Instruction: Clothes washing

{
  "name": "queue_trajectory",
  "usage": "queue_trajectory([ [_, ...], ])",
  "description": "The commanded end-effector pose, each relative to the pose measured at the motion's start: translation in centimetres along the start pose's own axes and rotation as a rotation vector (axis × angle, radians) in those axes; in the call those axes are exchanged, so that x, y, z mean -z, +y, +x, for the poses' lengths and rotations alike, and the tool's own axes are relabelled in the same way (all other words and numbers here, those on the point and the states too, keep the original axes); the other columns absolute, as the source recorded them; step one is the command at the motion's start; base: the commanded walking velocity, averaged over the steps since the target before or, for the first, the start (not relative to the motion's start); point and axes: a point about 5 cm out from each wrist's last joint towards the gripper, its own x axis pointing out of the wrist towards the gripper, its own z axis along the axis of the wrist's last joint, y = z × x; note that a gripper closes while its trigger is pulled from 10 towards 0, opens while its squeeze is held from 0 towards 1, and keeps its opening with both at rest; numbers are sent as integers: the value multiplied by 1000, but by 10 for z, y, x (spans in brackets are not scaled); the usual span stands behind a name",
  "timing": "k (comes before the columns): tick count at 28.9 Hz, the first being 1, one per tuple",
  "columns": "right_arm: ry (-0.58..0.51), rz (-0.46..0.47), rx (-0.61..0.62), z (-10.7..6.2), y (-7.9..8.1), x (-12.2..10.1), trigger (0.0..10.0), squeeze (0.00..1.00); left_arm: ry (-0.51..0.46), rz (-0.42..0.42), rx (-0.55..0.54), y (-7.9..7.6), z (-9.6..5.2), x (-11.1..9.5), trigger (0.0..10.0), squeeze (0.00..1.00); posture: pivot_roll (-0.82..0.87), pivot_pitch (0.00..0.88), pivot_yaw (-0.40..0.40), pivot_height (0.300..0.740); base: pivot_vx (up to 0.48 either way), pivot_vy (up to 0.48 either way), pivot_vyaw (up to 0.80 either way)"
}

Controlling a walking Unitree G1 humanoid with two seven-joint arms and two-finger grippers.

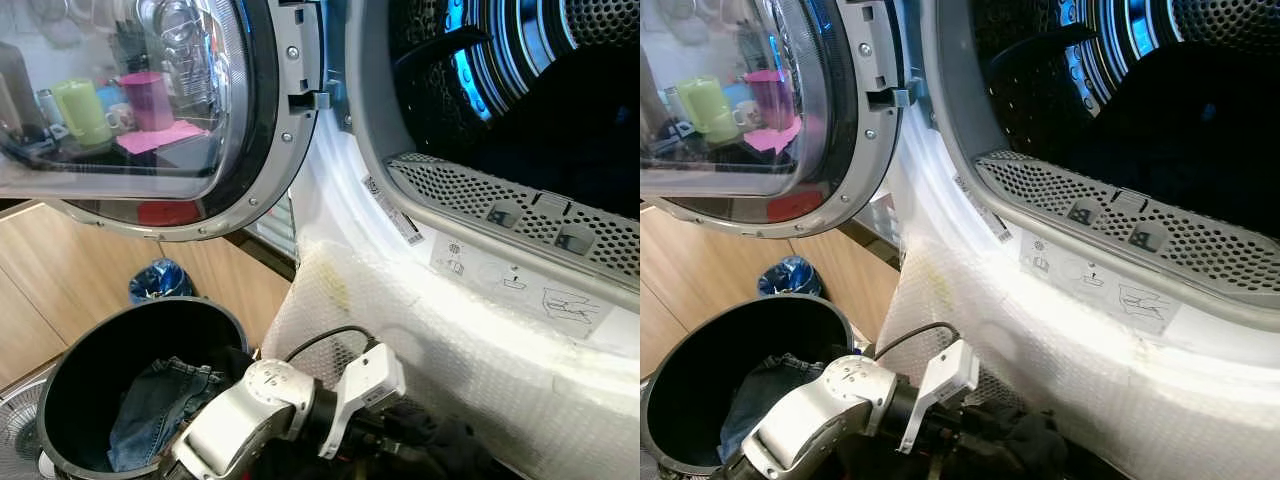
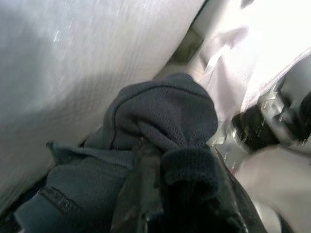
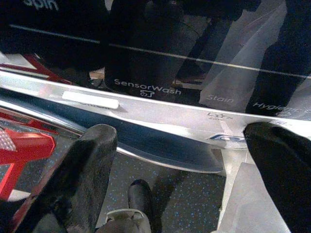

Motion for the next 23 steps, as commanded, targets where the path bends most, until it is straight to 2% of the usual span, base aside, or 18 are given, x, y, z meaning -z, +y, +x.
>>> queue_trajectory([
  [1, -60, 13, 44, 2, -14, -12, 10000, 0, 95, 27, -5, 1, -13, 14, 0, 0, 152, 35, 9, 740, 0, 0, 0],
  [2, -60, 13, 44, 2, -14, -12, 10000, 0, 95, 27, -5, 1, -13, 14, 0, 0, 152, 35, 9, 740, 0, 0, 0],
  [6, -86, -12, 27, 2, -17, -16, 10000, 0, 206, 20, 9, -1, -32, 29, 0, 0, 153, 40, 6, 740, 0, 0, 0],
  [9, -144, -85, -35, 2, -19, -27, 10000, 0, 329, 42, -35, 2, -48, 46, 0, 0, 155, 40, 6, 740, 0, 0, 0],
  [13, -200, -142, -112, 1, -22, -36, 10000, 0, 363, 50, -76, 5, -53, 51, 0, 0, 152, 35, 4, 740, 0, 0, 0],
  [14, -234, -187, -169, -1, -25, -40, 10000, 471, 367, 48, -103, 8, -54, 53, 0, 0, 151, 33, 0, 740, 0, 0, 0],
  [15, -267, -216, -239, -5, -30, -44, 10000, 1000, 369, 49, -110, 8, -55, 54, 0, 0, 147, 31, -3, 740, 0, 0, 0],
  [17, -316, -270, -345, -13, -38, -48, 10000, 1000, 366, 45, -119, 9, -55, 55, 0, 0, 139, 28, -7, 740, 0, 0, 0],
  [19, -316, -270, -345, -13, -38, -48, 10000, 1000, 366, 45, -119, 9, -55, 55, 0, 0, 139, 28, -7, 740, 0, 0, 0],
  [20, -334, -296, -417, -20, -41, -49, 10000, 1000, 364, 44, -120, 9, -56, 55, 0, 0, 139, 28, -7, 740, 0, 0, 0],
  [21, -338, -362, -539, -32, -43, -46, 10000, 1000, 362, 41, -123, 9, -56, 55, 0, 0, 139, 28, -7, 740, 0, 0, 0],
  [23, -292, -447, -784, -60, -43, -33, 10000, 1000, 360, 44, -124, 10, -57, 56, 0, 0, 130, 23, -13, 740, 0, 0, 0],
])
